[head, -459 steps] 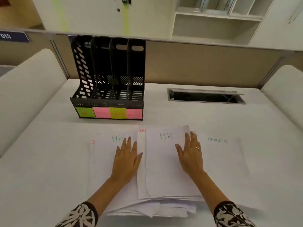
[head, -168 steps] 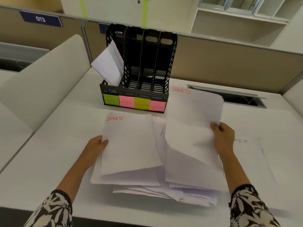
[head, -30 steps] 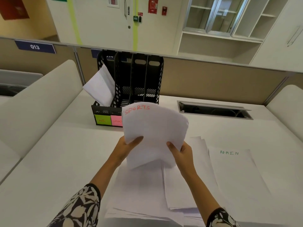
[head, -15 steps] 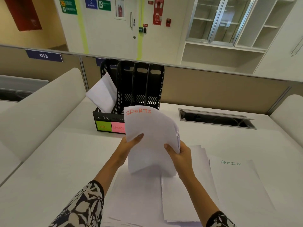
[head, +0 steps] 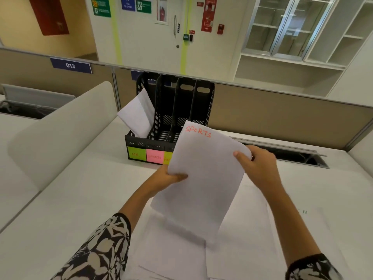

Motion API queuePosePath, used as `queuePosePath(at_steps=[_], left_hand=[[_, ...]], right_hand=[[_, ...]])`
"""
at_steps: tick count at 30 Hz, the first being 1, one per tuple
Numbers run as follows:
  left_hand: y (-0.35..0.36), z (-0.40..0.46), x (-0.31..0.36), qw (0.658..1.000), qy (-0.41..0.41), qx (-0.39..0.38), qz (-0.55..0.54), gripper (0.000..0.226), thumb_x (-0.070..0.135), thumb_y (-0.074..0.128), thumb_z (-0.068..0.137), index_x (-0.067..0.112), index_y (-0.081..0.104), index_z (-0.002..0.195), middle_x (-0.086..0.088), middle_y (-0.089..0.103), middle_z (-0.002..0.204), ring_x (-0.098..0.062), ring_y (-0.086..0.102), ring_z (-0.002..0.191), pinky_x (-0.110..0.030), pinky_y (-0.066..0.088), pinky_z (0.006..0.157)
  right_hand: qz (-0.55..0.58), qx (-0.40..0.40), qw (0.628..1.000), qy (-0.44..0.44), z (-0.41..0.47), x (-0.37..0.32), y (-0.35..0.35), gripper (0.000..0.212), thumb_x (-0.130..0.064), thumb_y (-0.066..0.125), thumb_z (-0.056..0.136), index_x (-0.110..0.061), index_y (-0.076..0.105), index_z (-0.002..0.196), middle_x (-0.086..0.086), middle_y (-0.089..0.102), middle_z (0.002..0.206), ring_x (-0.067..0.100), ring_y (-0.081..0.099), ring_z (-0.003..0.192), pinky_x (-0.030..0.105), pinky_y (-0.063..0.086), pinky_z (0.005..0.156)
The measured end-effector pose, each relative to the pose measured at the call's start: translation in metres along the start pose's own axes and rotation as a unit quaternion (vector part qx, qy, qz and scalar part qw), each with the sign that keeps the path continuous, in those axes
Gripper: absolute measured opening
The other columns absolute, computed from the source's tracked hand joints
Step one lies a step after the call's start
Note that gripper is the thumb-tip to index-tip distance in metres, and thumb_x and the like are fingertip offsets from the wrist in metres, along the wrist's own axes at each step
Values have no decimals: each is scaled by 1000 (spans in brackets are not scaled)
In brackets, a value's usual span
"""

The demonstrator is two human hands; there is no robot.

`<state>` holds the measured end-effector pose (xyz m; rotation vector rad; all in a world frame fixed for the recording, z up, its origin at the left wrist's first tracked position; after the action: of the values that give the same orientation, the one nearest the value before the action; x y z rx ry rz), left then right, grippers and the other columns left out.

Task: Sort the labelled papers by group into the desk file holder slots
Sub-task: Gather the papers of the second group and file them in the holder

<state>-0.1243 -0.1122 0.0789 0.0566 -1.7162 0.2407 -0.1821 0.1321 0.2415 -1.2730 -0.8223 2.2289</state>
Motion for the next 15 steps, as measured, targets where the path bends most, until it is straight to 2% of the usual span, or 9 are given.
queuePosePath(at_steps=[2,4,7,9,12,15], left_hand=[[-14,5,5,1000,1,-3,6,31,45,83,62,38,70,89,17,74,89,-3,70,80,-18,52,65],[-32,10,12,1000,14,5,9,39,52,83,58,35,71,91,14,75,91,-5,71,82,-25,55,71],[-62,18,25,997,69,29,32,54,48,77,68,27,63,115,5,72,109,-11,67,102,-33,54,91],[-93,23,28,984,100,74,127,64,39,72,79,21,48,135,2,59,131,-12,53,122,-33,44,103],[-132,30,28,935,149,112,303,75,30,68,84,15,28,147,-4,37,150,-21,32,139,-39,35,110],[-146,40,22,839,166,112,505,82,34,62,87,10,13,149,-9,17,158,-29,12,146,-44,35,108]], right_hand=[[-56,-51,997,-4,5,-21,0,24,-27,59,89,-8,66,76,0,57,58,15,54,54,19,36,49],[-73,-54,996,-13,6,-46,0,25,-26,58,90,-7,67,76,0,57,55,15,56,51,14,36,45],[-83,-22,996,-28,10,-84,-6,26,-24,56,91,-8,63,72,-4,56,50,9,56,39,14,39,42],[-76,1,996,-38,20,-112,-8,25,-23,56,91,-13,59,68,-9,54,47,3,55,34,9,41,41],[-78,60,993,-58,40,-153,-10,25,-20,54,91,-14,56,67,-9,53,47,-7,54,35,5,41,42],[-75,104,990,-54,66,-184,-5,22,-18,51,90,-8,61,74,1,58,49,6,58,35,13,48,44]])
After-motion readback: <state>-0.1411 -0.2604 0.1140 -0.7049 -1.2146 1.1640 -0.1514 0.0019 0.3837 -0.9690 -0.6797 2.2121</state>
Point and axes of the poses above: each hand's wrist, its own z-axis towards the middle knuckle, its own y-axis out of the palm, x = y × z, the point moved 8 cm from there along z, towards the middle knuckle
